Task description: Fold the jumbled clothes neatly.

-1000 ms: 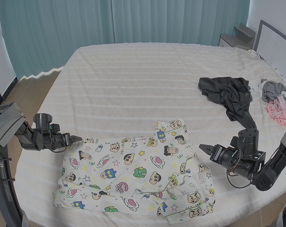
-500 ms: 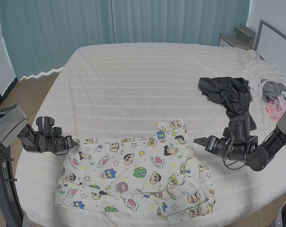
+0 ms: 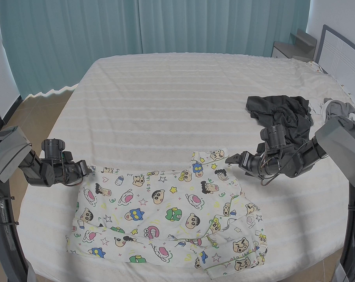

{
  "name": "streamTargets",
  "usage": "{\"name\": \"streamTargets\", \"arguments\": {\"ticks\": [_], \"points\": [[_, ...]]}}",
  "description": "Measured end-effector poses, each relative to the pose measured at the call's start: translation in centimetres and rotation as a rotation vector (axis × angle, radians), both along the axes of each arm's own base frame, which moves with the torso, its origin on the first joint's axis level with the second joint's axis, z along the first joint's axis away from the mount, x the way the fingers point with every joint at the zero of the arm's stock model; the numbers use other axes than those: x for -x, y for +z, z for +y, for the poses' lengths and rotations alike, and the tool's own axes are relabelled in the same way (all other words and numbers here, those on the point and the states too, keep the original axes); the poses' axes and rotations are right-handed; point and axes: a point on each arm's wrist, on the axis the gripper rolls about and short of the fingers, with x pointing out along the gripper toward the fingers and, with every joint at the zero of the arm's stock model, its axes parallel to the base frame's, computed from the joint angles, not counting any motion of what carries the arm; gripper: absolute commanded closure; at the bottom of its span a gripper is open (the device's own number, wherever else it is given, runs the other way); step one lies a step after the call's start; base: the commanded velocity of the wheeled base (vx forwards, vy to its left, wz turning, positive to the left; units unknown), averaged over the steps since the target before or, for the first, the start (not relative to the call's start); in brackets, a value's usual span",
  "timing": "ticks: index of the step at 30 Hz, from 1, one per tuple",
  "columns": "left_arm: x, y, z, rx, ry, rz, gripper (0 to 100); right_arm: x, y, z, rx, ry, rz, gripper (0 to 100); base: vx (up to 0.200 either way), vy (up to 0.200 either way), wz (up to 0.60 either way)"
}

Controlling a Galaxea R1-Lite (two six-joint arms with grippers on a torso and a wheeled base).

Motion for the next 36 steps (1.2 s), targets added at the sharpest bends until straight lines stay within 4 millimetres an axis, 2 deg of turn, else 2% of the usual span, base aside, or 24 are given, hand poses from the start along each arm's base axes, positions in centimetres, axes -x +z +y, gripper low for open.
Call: {"name": "streamTargets", "arguments": {"ticks": [2, 8, 22, 23, 36], "points": [[0.0, 0.4, -0.1, -0.002, 0.013, -0.007, 100, -1.0, -1.0, 0.0, -0.02, 0.029, 0.04, 0, 0.0, 0.0, 0.0], [0.1, 0.8, -0.5, -0.013, 0.024, -0.014, 100, -2.5, -2.3, 0.1, -0.037, 0.043, 0.045, 0, 0.0, 0.0, 0.0], [0.1, 0.9, -1.4, -0.015, 0.006, -0.011, 100, -3.8, -3.0, 2.4, -0.081, 0.128, 0.019, 0, 0.0, 0.0, 0.0], [0.1, 0.9, -1.5, -0.015, 0.005, -0.011, 100, -3.8, -3.1, 2.5, -0.08, 0.13, 0.018, 100, 0.0, 0.0, 0.0], [0.1, 0.9, -1.9, -0.024, 0.006, -0.005, 100, -4.2, -3.4, 2.9, -0.079, 0.134, 0.006, 100, 0.0, 0.0, 0.0]]}}
